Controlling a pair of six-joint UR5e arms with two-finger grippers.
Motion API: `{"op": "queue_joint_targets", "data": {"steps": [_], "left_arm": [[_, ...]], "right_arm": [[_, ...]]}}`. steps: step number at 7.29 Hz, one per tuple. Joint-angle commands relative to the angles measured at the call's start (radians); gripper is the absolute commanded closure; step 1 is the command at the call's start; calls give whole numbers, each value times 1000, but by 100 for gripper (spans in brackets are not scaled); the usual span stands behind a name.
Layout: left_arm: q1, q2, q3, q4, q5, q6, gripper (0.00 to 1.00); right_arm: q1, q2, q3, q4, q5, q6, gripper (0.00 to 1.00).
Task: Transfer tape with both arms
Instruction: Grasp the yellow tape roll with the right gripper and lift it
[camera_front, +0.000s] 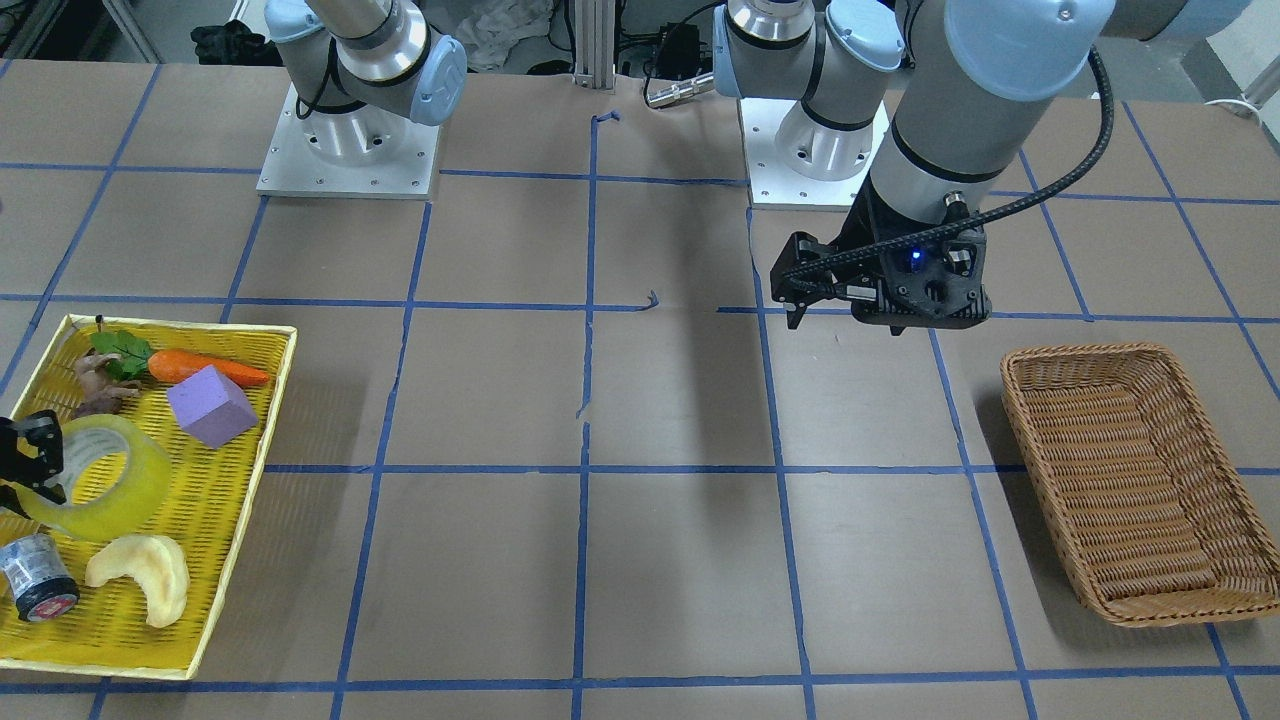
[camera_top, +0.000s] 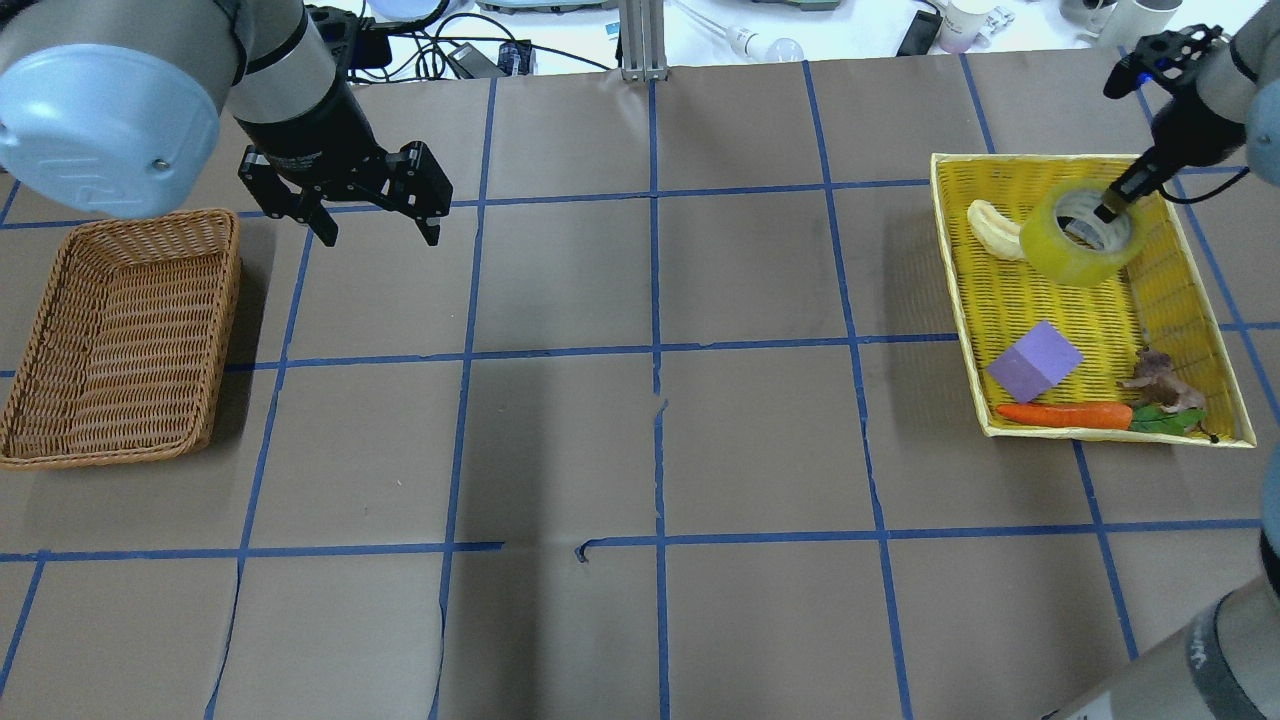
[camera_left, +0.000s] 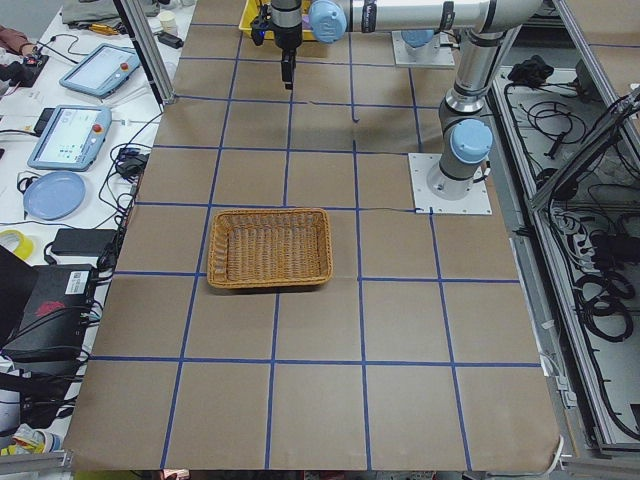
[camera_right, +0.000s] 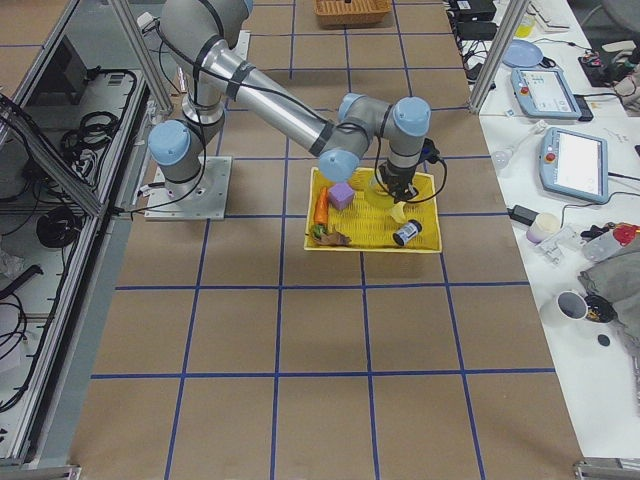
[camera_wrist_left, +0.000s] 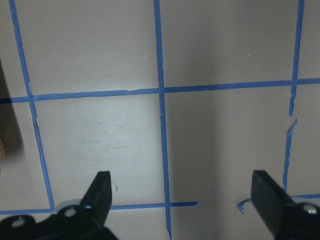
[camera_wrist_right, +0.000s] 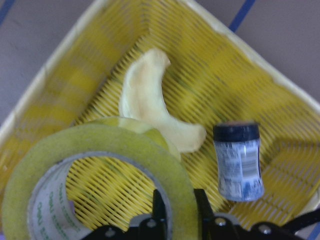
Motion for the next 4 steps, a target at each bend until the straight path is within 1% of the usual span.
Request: {"op": "queue_joint_targets", "data": {"steps": [1, 2, 3, 4], "left_arm": [[0, 0, 0, 0, -2, 0, 0], [0, 0, 0, 0, -2, 0, 0], [0, 0, 0, 0, 0, 0, 0], [0, 0, 0, 0, 0, 0, 0]], "right_arm": [[159, 18, -55, 11, 3, 233, 100], [248, 38, -72, 0, -9, 324, 100], [316, 76, -108, -1, -15, 394, 100], [367, 142, -165, -5, -14, 494, 100]]}}
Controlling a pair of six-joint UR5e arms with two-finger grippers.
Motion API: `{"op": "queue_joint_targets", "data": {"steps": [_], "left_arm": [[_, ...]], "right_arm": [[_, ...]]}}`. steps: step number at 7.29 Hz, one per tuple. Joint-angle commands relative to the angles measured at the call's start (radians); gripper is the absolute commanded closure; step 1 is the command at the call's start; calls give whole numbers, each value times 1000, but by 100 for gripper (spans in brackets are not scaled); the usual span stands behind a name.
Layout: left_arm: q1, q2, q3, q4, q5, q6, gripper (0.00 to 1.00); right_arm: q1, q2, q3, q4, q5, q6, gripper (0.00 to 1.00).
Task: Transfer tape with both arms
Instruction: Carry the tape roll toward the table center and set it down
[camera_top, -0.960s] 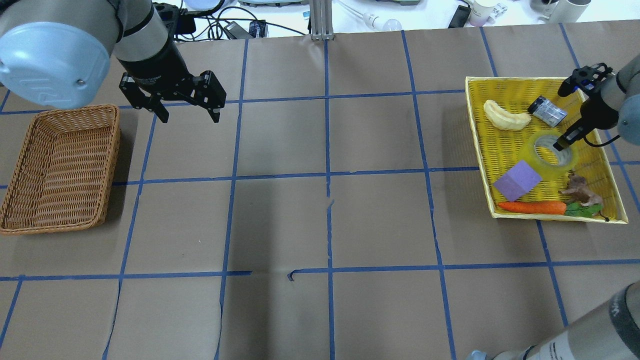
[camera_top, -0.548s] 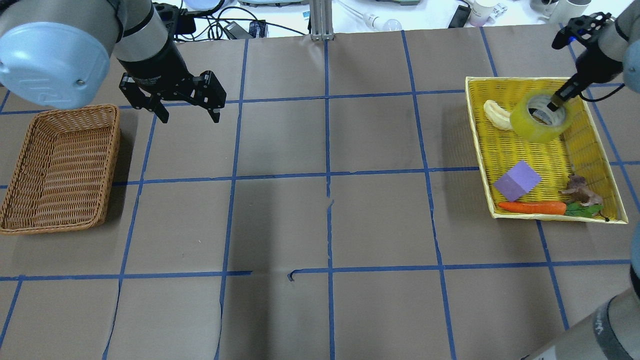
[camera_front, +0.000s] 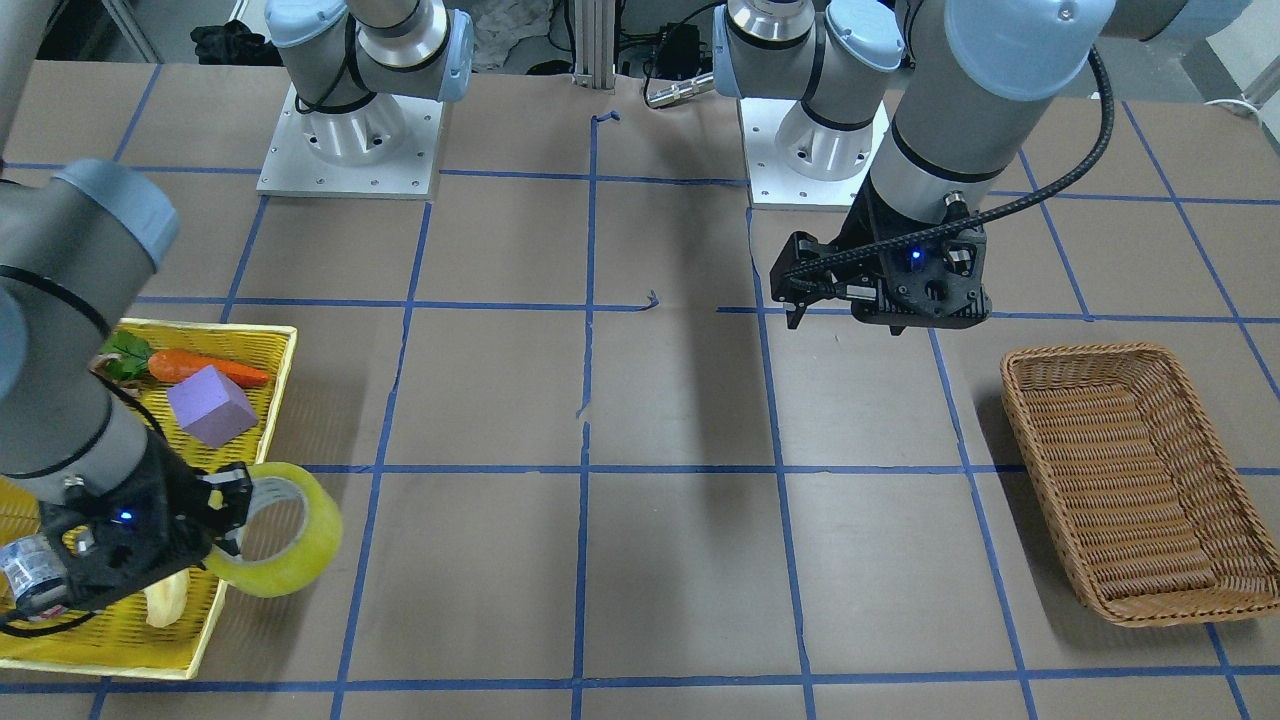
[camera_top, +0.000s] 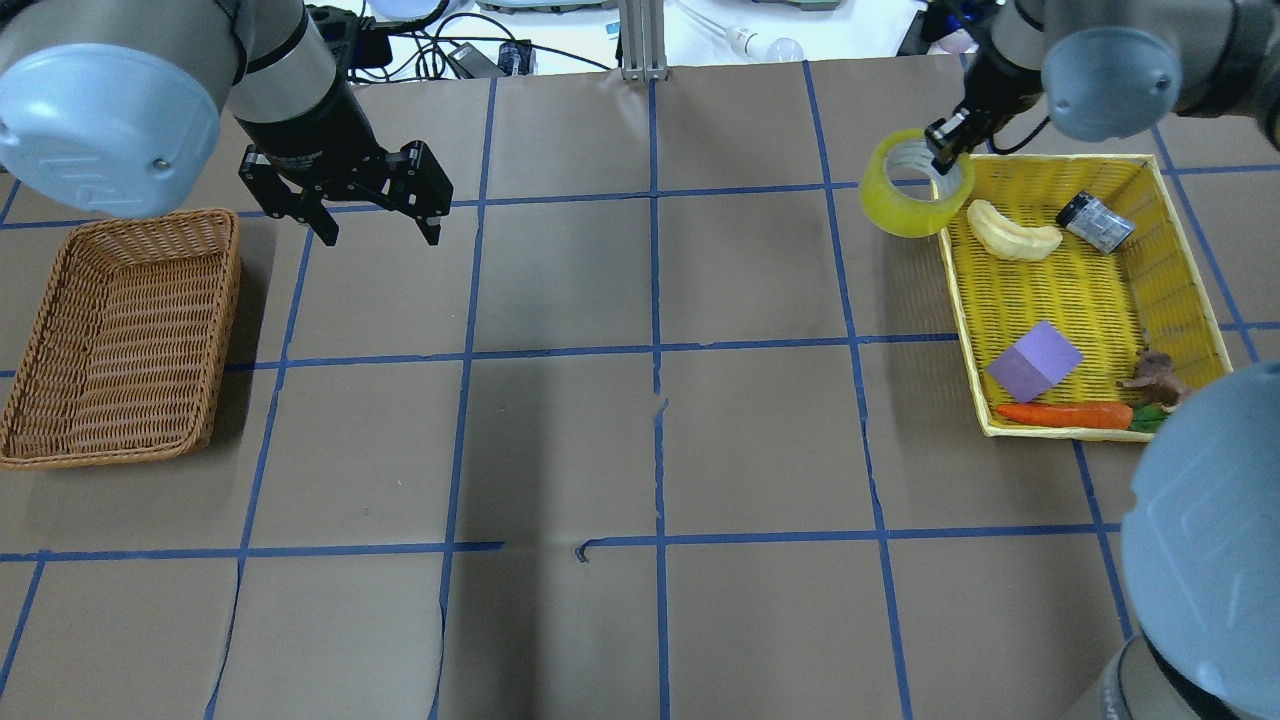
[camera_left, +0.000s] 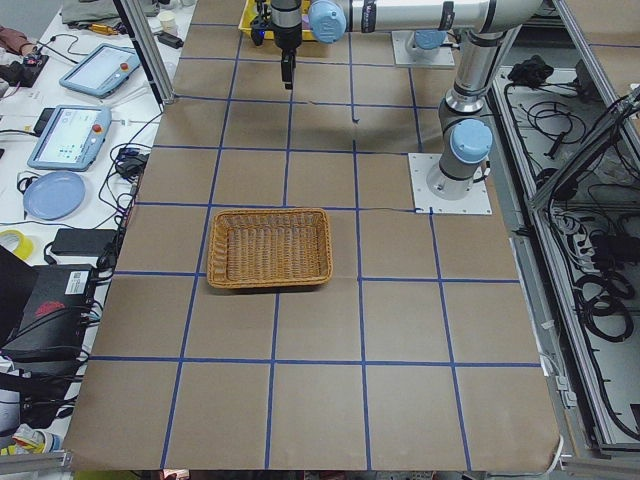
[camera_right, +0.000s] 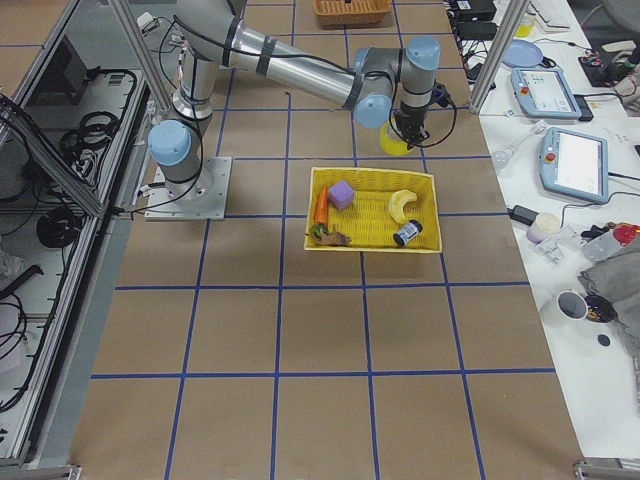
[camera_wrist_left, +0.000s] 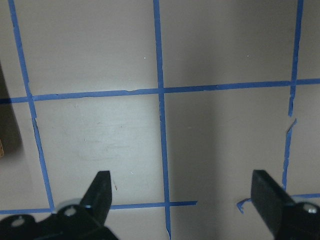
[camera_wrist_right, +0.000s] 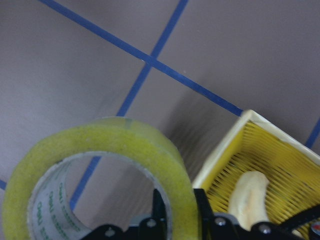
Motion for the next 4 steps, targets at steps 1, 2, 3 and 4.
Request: {"op": "queue_joint_targets", "data": {"steps": [1, 2, 3, 4], "left_arm": [[0, -1, 0, 0, 0, 0, 0], [0, -2, 0, 0, 0, 0, 0], [-2, -2, 0, 0, -1, 0, 0], [0, -3, 0, 0, -1, 0, 0]], "right_arm": [[142, 137, -138, -4, -9, 230, 100], [187, 194, -183, -4, 5, 370, 100], [225, 239, -218, -4, 23, 488, 100], [291, 262, -231, -6, 8, 615, 100]]}}
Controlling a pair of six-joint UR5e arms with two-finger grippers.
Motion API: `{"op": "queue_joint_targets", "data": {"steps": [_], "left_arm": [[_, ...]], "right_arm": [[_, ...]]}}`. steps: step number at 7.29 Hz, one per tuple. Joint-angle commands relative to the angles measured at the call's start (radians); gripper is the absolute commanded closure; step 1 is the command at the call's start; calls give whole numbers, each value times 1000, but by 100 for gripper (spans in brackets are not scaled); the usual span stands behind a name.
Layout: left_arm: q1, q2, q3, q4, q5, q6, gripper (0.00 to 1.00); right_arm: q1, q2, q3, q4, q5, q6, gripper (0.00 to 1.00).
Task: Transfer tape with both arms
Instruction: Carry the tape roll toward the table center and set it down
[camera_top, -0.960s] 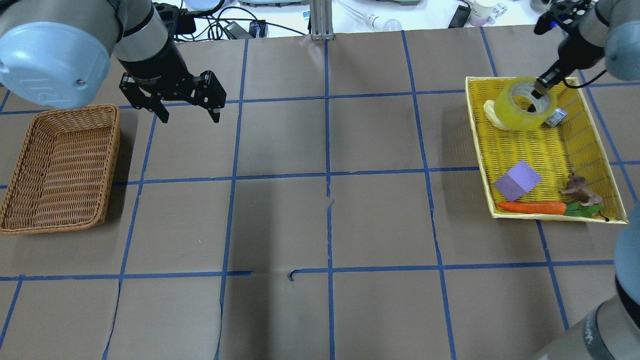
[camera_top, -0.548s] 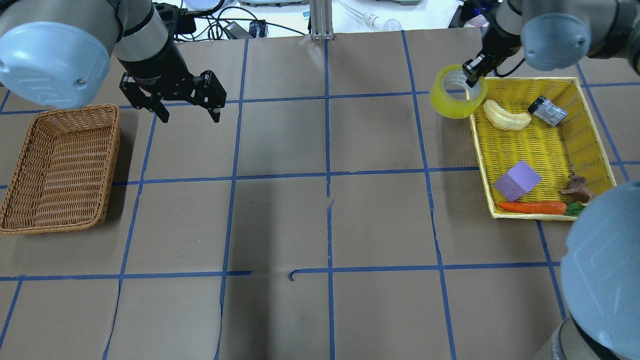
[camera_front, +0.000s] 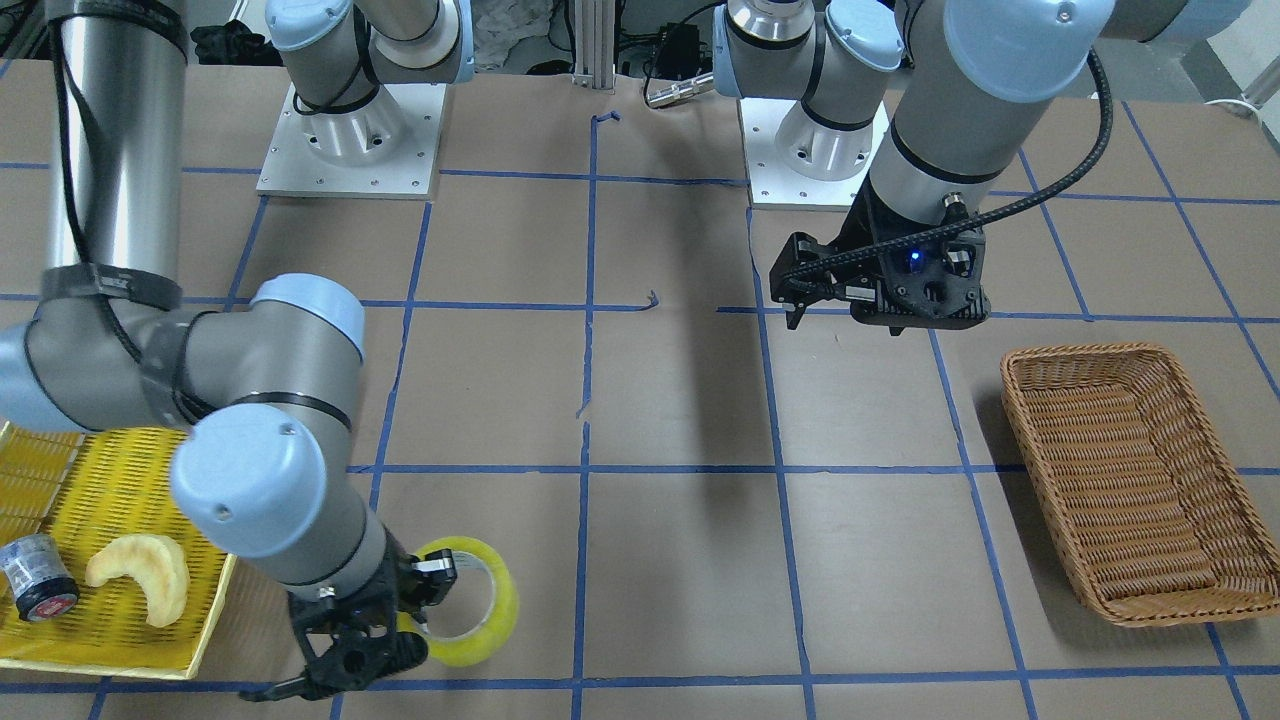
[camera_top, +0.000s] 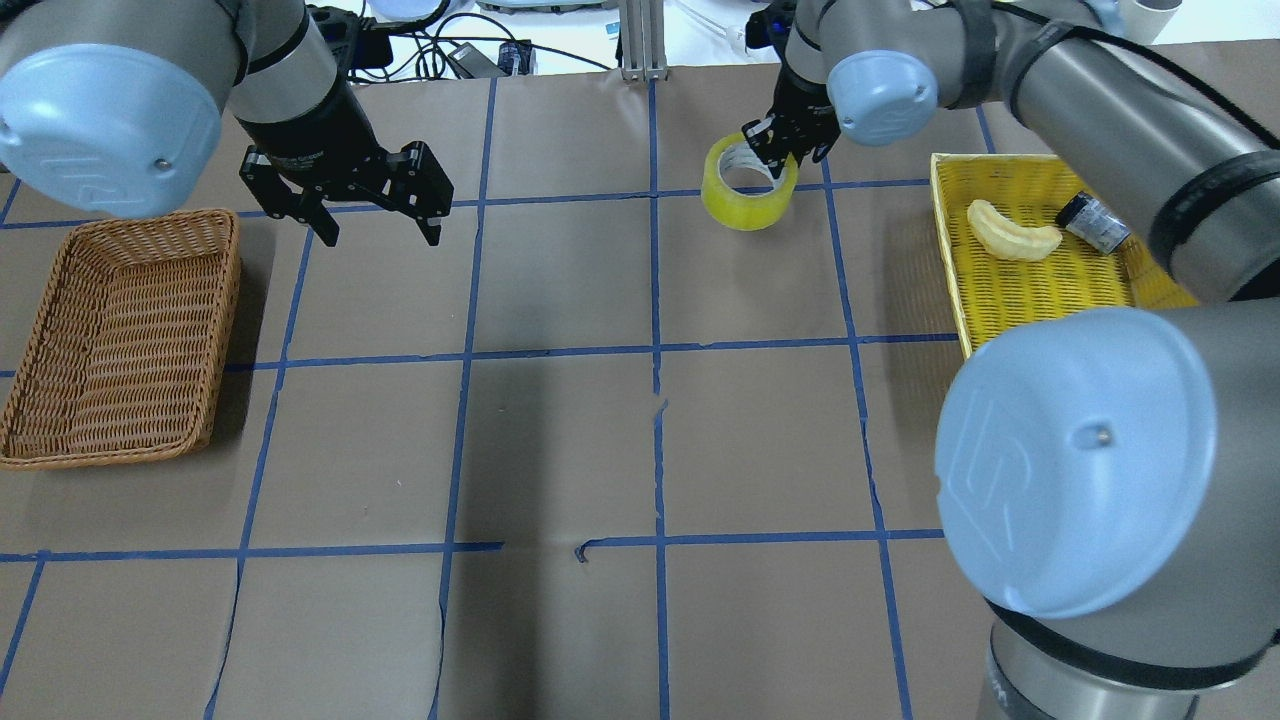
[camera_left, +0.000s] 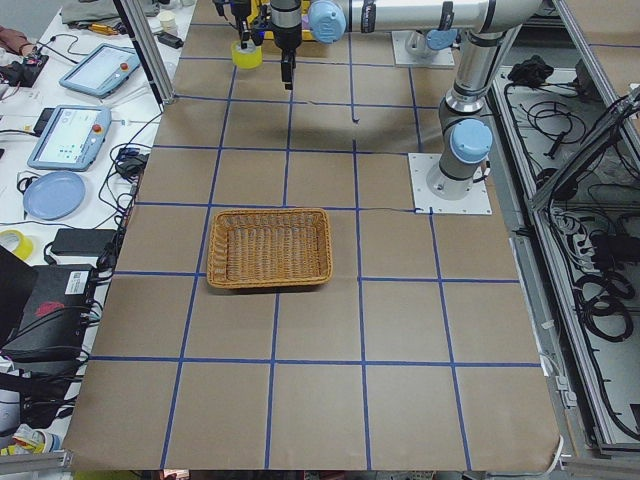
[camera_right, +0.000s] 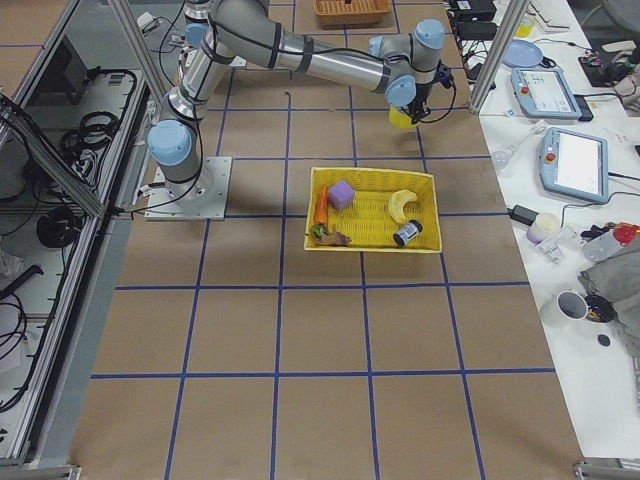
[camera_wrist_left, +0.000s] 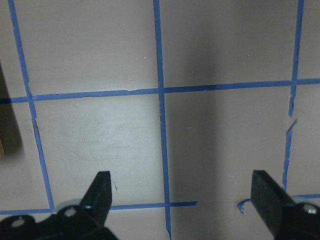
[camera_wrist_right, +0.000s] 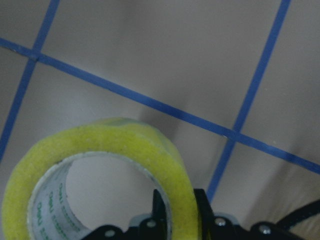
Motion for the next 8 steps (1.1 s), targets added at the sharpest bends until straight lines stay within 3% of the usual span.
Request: {"op": "queue_joint_targets", "data": {"steps": [1, 2, 3, 4, 5, 6, 7, 8], "left_arm": [[1, -1, 0, 0, 1, 0, 0], [1, -1, 0, -2, 1, 0, 0], [1, -1, -6, 0, 2, 0, 0], [1, 2, -18, 0, 1, 0, 0], [1, 3, -23, 0, 1, 0, 0], [1, 5, -23, 0, 1, 0, 0], [-1, 3, -23, 2, -1, 0, 0], [1, 3, -23, 2, -2, 0, 0]], "right_arm": [[111, 59, -32, -4, -7, 247, 100], [124, 70, -32, -4, -8, 261, 100], [145, 78, -25, -4, -8, 300, 93], [155, 84, -22, -4, -8, 308, 80], [155, 91, -17, -4, -7, 308, 47], [158, 93, -17, -4, -7, 309, 30], [158, 84, -19, 5, -5, 309, 0], [156, 58, -20, 11, -5, 308, 0]]}}
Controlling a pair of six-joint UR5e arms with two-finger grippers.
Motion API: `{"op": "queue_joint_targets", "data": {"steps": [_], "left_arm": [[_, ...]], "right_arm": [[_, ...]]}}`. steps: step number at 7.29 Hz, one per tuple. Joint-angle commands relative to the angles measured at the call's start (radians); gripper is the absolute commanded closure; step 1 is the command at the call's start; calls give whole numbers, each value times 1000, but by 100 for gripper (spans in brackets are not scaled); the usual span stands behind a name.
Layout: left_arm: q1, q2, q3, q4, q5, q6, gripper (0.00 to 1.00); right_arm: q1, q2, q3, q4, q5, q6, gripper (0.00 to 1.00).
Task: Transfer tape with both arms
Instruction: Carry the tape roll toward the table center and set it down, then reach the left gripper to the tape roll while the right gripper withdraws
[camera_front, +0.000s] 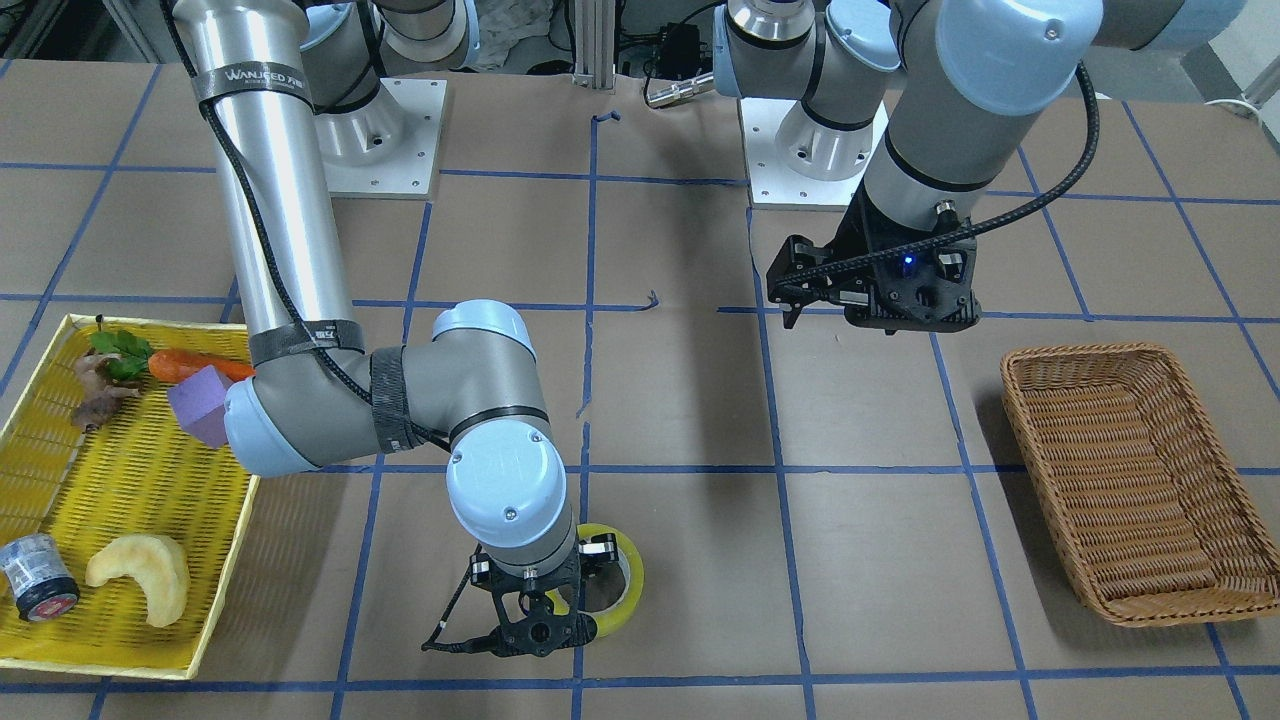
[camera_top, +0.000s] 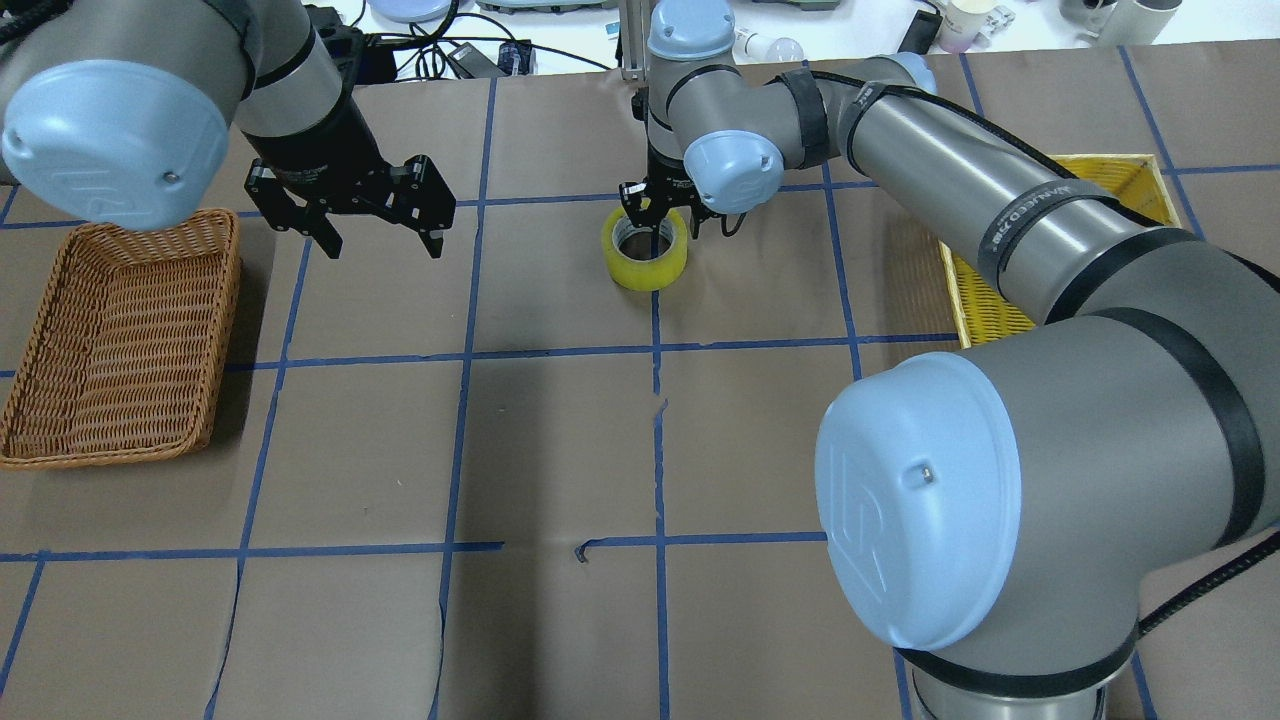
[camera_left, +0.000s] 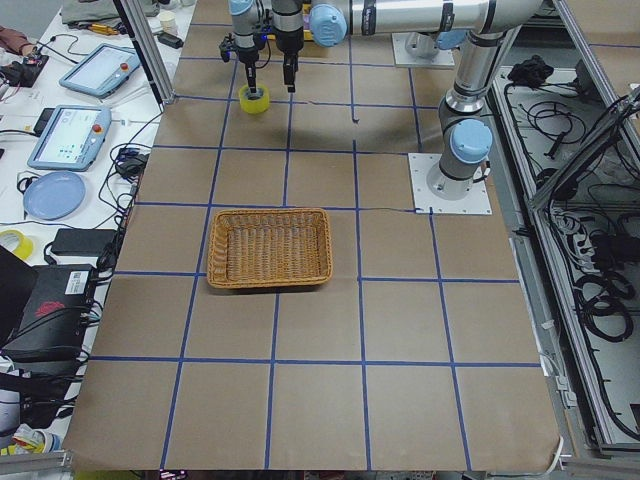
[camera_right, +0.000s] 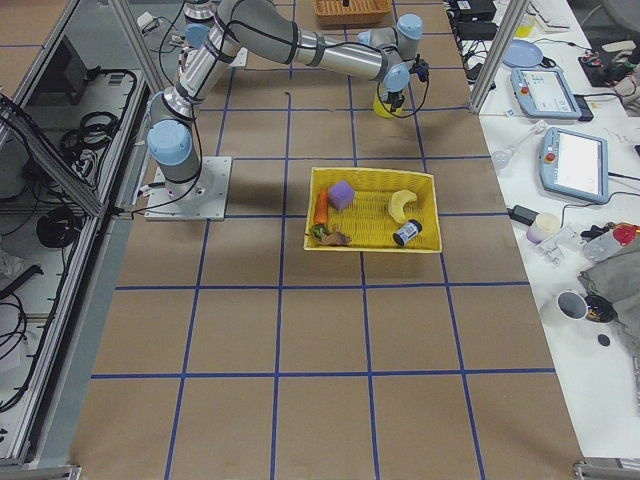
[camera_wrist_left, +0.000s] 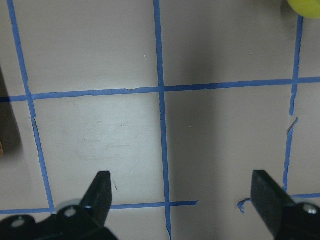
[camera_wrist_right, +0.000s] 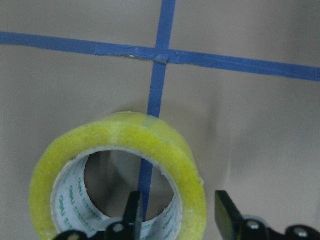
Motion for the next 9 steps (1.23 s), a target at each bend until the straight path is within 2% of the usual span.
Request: {"op": "queue_joint_targets", "data": {"steps": [1, 2, 3, 4, 5, 6, 7, 9], "left_arm": [[-1, 0, -1, 5, -5, 0, 0], [-1, -6, 2, 11, -3, -2, 0], [-6, -17, 15, 30, -3, -8, 0], [-12, -26, 16, 75, -6, -14, 0], [-18, -37, 16, 127, -38, -18, 0], [-35, -75, 15, 220, -148, -18, 0], [-74, -129, 15, 303, -176, -23, 0], [-192, -239, 18, 454, -177, -127, 0]], "right_arm": [[-3, -84, 0, 63, -2, -11, 0], [-3, -157, 12, 147, -16, -10, 0], [-10, -222, 38, 213, -72, -14, 0], [-25, -321, 92, 241, -85, -17, 0], [-60, -451, 150, 296, -84, -17, 0], [-112, -557, 211, 345, -79, -20, 0], [-144, -642, 265, 397, -82, -22, 0], [-152, -722, 355, 380, -65, -24, 0]]}}
